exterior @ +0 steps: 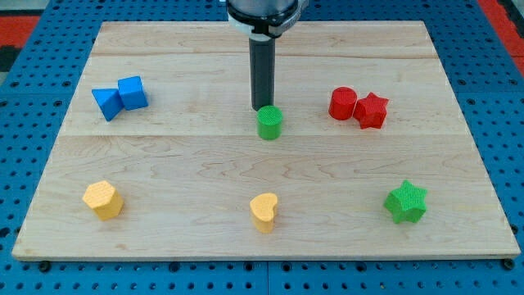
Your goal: Move green circle closer to green star
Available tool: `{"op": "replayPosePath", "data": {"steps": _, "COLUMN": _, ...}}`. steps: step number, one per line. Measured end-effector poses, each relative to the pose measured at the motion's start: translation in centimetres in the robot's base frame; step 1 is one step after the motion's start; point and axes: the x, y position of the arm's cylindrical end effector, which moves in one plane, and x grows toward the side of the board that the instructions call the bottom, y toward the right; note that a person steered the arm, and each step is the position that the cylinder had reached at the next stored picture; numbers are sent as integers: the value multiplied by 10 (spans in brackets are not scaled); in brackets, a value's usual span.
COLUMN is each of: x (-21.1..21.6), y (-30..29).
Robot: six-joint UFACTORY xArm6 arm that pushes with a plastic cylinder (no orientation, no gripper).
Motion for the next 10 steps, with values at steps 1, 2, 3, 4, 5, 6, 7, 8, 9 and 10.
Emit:
{"op": "replayPosePath", "data": {"steps": 1, "x": 21, "y": 26}}
{"op": "replayPosePath", "data": {"steps": 2, "x": 34, "y": 28}}
{"op": "replayPosePath", "data": {"steps": 3, "x": 38, "y": -19}}
{"op": "replayPosePath", "data": {"steps": 4, "x": 41, "y": -47}}
{"op": "replayPosePath", "data": {"steps": 5, "x": 53, "y": -8}}
{"op": "replayPosePath", "data": {"steps": 6, "x": 62, "y": 22}}
{"op": "replayPosePath", "data": {"steps": 7, "x": 62, "y": 40}}
{"op": "replayPosePath", "data": {"steps": 8, "x": 62, "y": 58}}
{"op": "replayPosePath", "data": {"steps": 9, "x": 64, "y": 70}}
{"op": "replayPosePath", "data": {"steps": 10, "x": 65, "y": 40}}
